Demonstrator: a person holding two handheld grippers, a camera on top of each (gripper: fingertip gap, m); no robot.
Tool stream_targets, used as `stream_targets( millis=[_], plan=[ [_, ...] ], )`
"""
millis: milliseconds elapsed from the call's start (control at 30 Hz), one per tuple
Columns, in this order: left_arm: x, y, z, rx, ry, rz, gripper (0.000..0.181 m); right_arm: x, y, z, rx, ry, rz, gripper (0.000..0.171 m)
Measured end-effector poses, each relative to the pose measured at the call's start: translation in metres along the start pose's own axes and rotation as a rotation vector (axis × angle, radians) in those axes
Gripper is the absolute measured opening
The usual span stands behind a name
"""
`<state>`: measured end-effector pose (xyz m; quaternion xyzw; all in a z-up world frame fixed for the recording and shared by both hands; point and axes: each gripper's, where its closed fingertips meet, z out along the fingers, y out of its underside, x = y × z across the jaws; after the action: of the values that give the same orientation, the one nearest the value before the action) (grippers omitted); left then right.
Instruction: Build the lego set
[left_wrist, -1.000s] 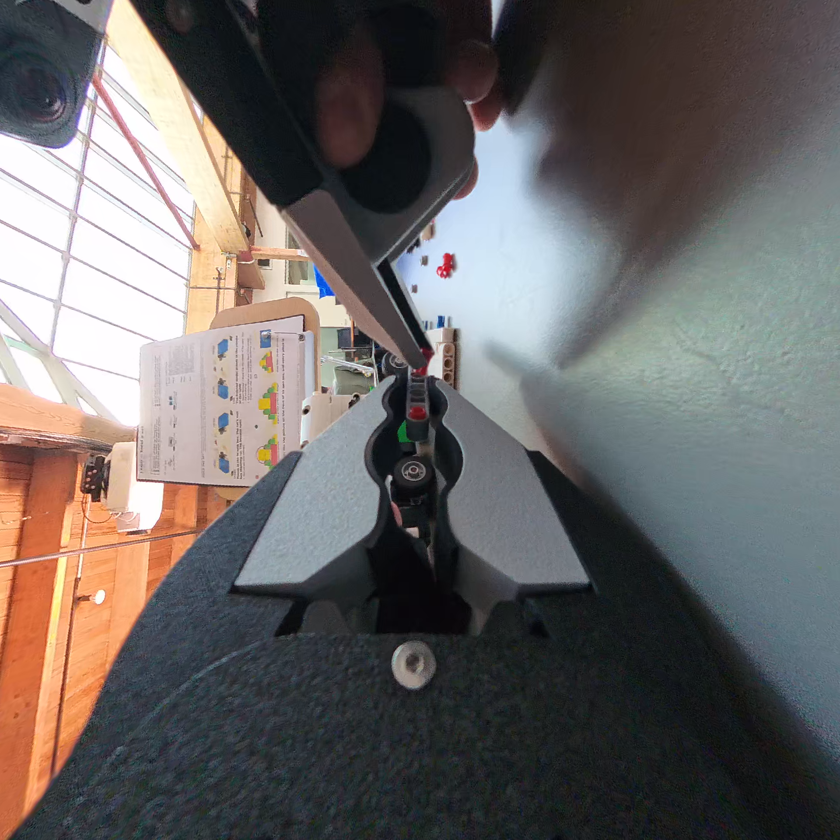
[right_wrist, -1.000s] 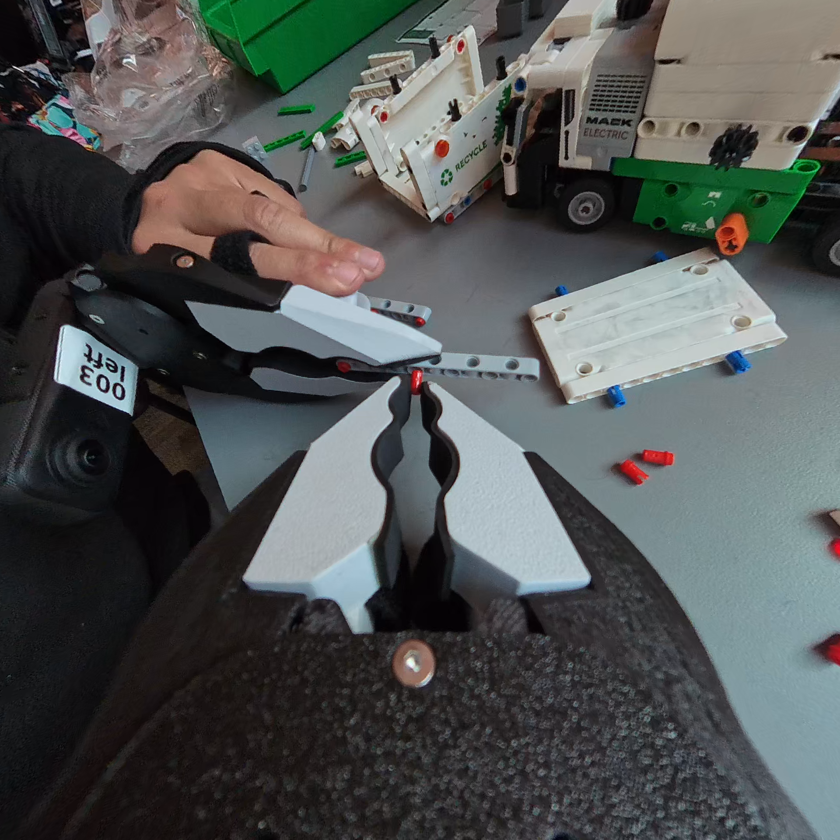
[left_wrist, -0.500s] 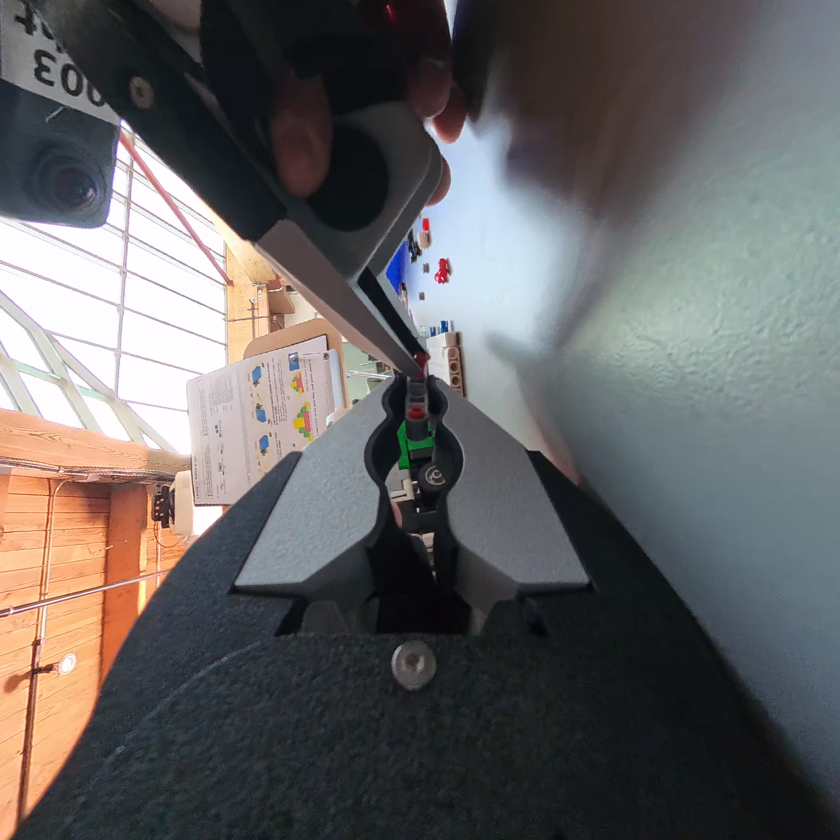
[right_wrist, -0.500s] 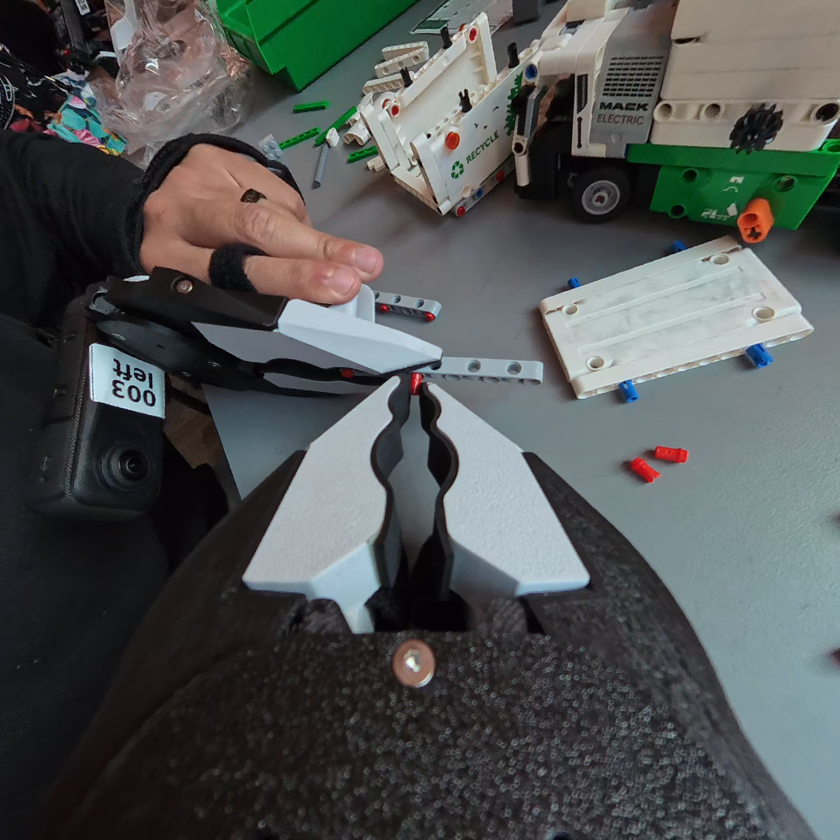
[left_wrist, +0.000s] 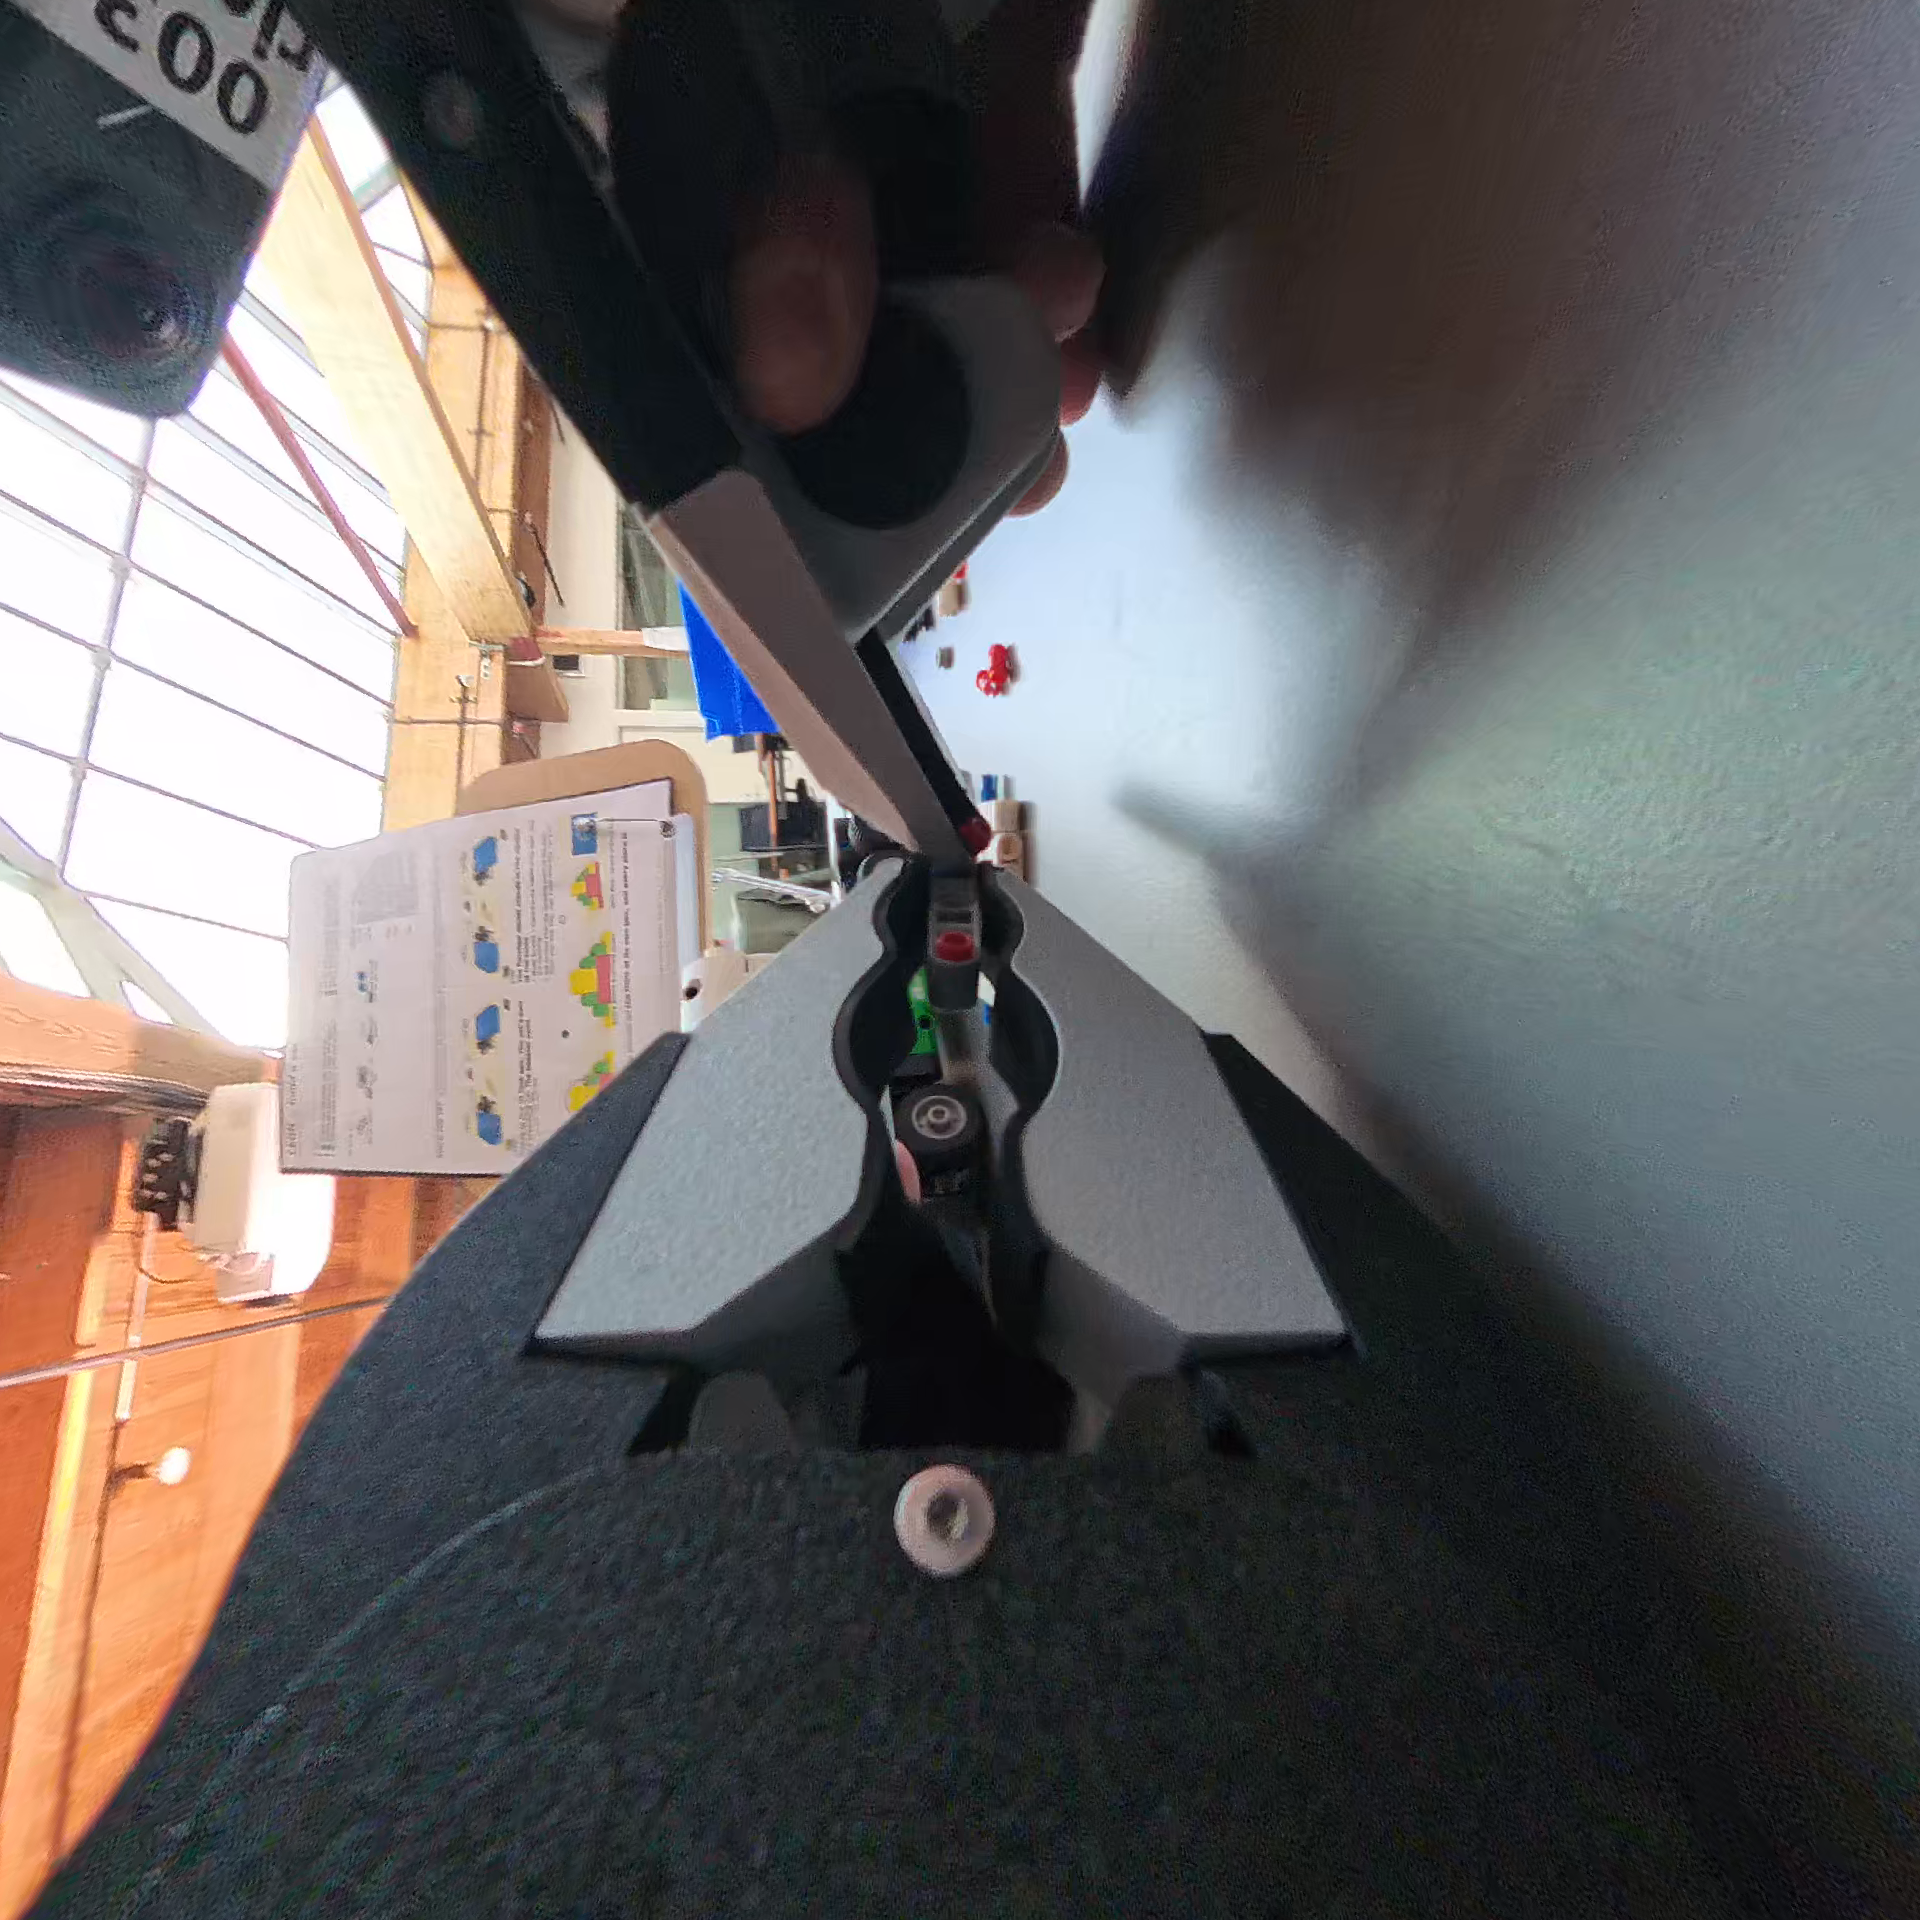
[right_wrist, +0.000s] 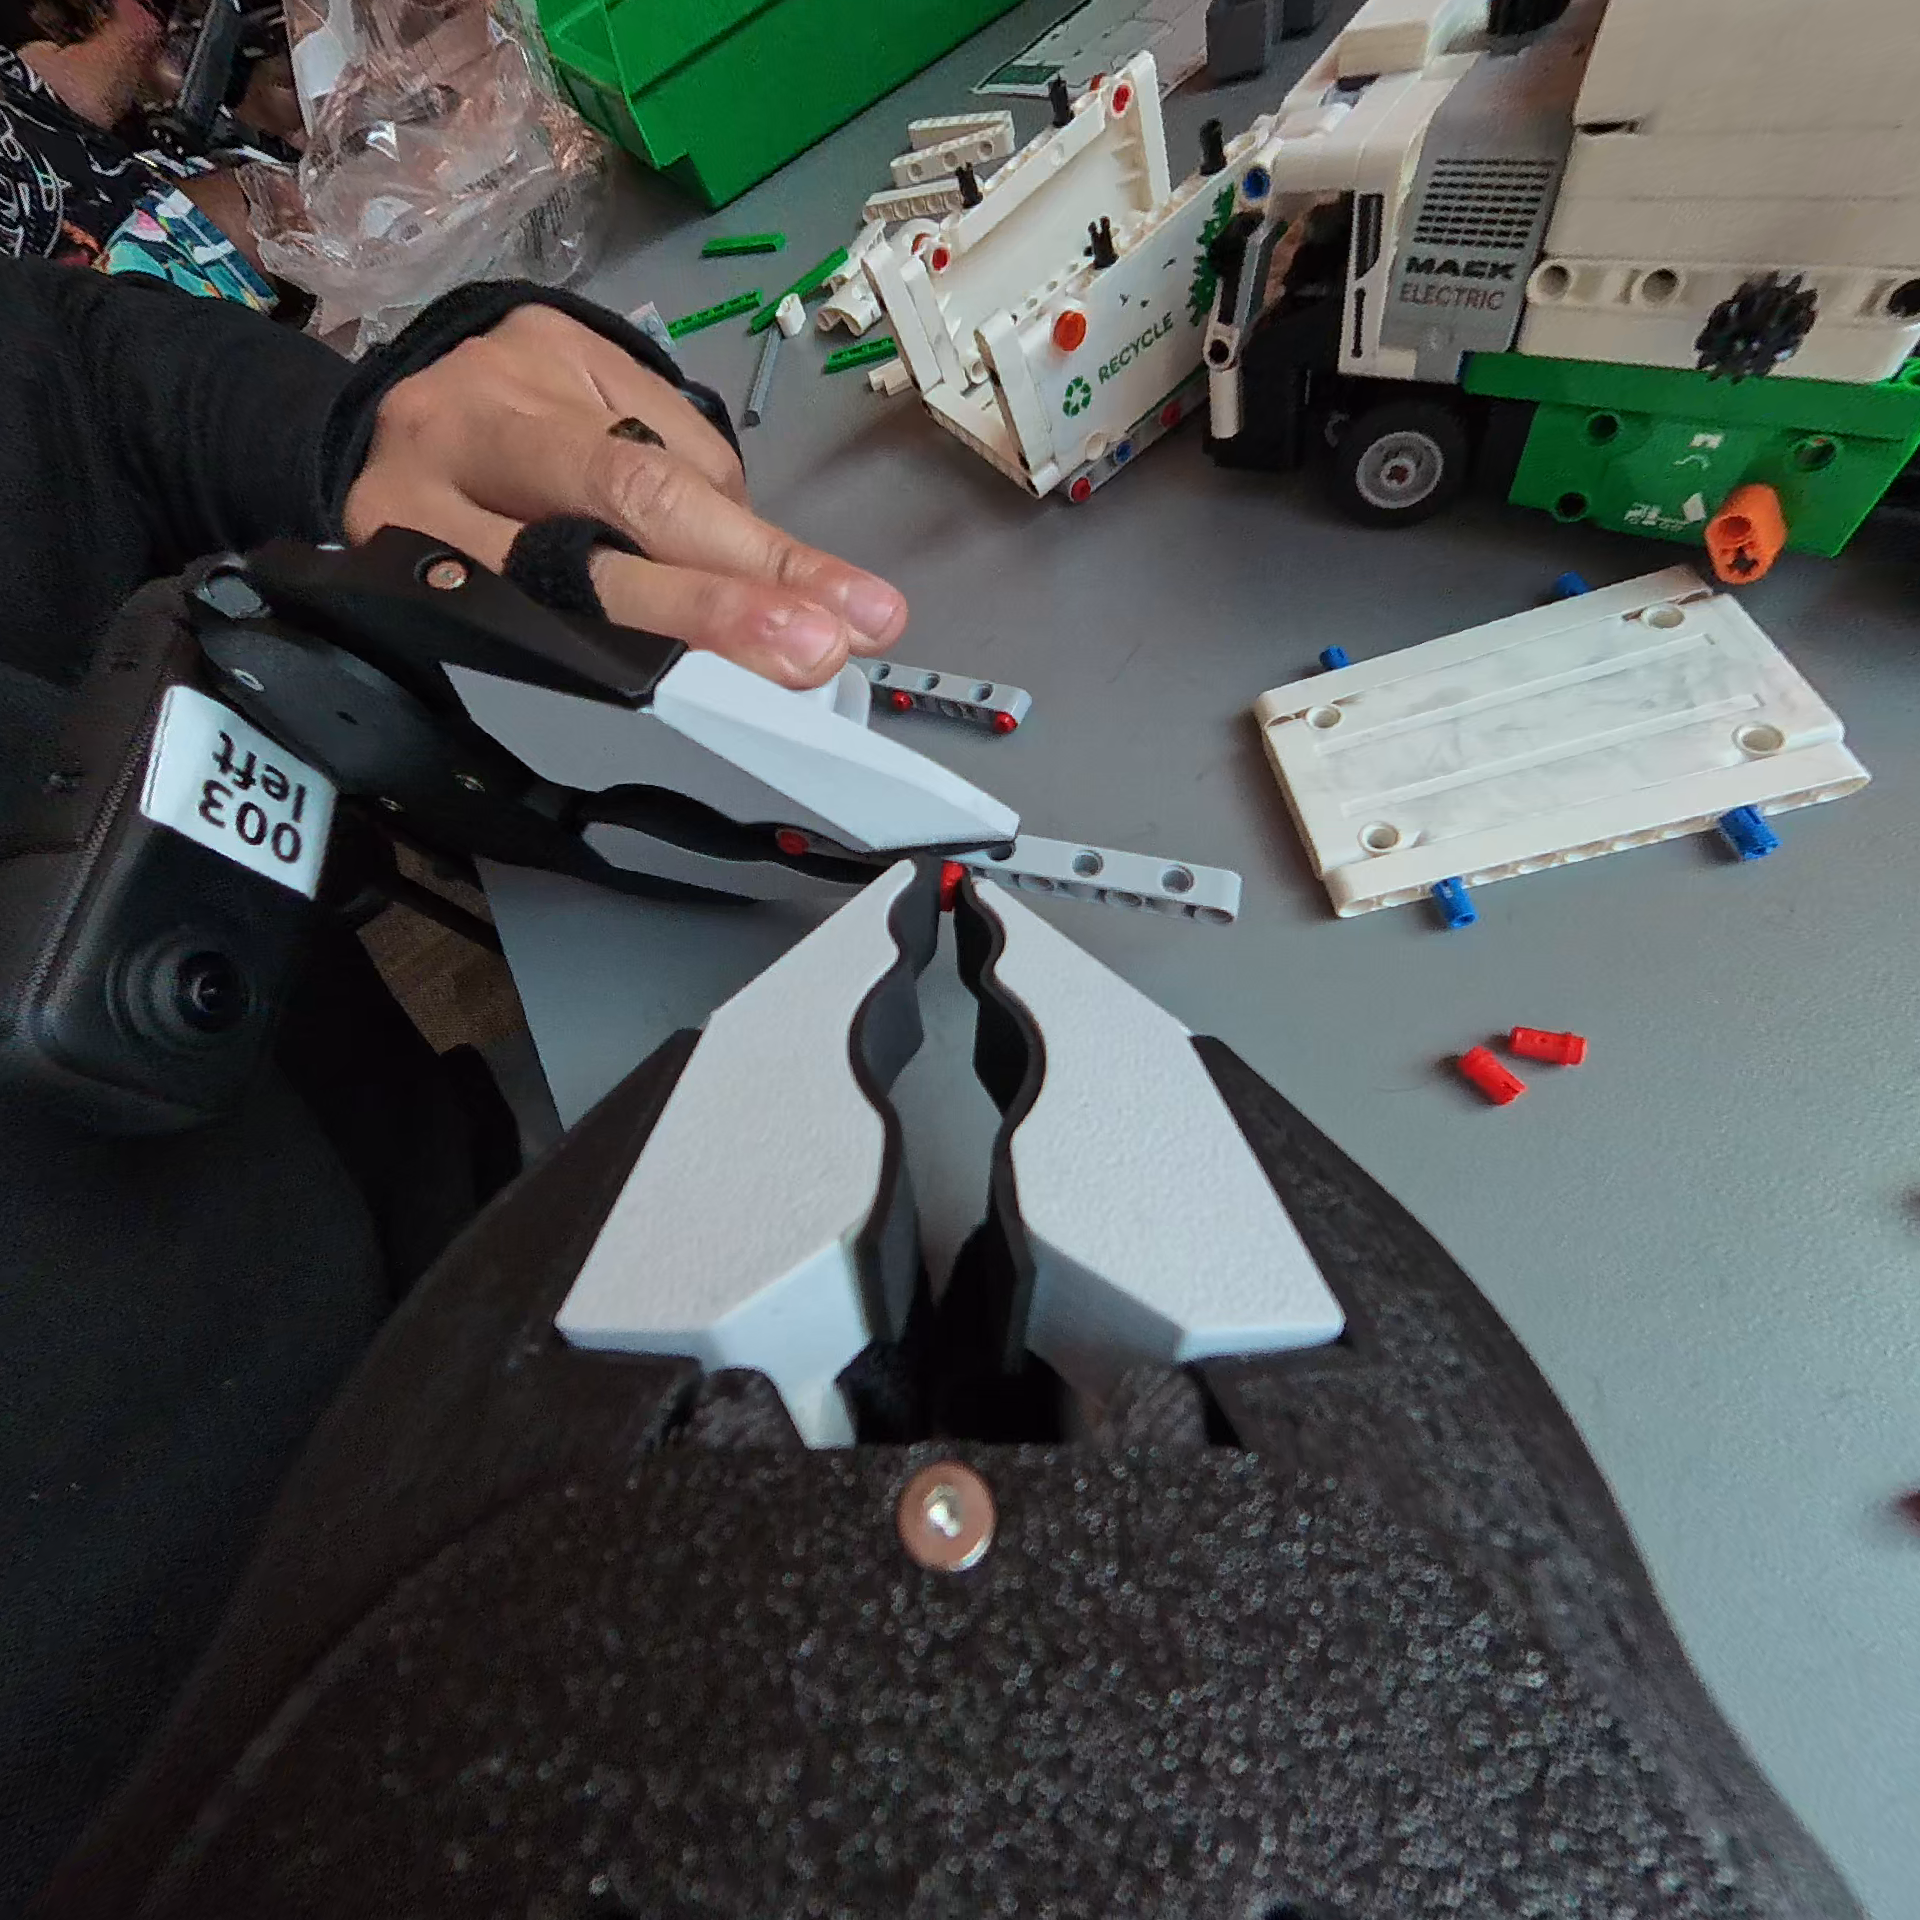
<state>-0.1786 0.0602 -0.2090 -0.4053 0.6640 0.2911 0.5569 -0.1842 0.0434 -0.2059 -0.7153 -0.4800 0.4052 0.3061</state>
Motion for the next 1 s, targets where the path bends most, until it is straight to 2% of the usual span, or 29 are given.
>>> stream_targets(
  millis=[33,167,300,533,633,733,900,1000],
  plan=[
    [0.0,0.0,0.0,0.003,-0.011,0.045,0.004,0.0,0.001,0.001,-0.006,-0.003,0.001,0.001],
    [0.002,-0.001,-0.002,0.013,-0.024,0.127,0.005,-0.002,0.003,0.001,-0.021,-0.009,-0.003,0.001],
    [0.003,-0.001,-0.001,0.016,0.001,0.073,0.004,-0.001,0.003,0.002,-0.026,-0.005,-0.001,0.0],
    [-0.004,0.0,0.002,0.061,0.175,-0.42,0.006,0.002,-0.009,-0.004,0.066,-0.012,0.019,0.001],
    [-0.004,0.0,0.002,0.077,0.231,-0.554,0.005,0.003,-0.012,-0.005,0.081,-0.023,0.036,0.002],
    [-0.003,0.001,0.002,0.07,0.224,-0.538,0.005,0.004,-0.012,-0.004,0.074,-0.028,0.046,0.002],
    [0.002,0.009,0.005,0.016,0.14,-0.319,0.006,0.003,-0.007,-0.002,0.026,-0.029,0.034,0.002],
    [0.001,0.015,0.005,-0.008,0.113,-0.274,0.006,0.013,0.01,-0.003,-0.114,0.069,-0.121,0.002]
  ],
)
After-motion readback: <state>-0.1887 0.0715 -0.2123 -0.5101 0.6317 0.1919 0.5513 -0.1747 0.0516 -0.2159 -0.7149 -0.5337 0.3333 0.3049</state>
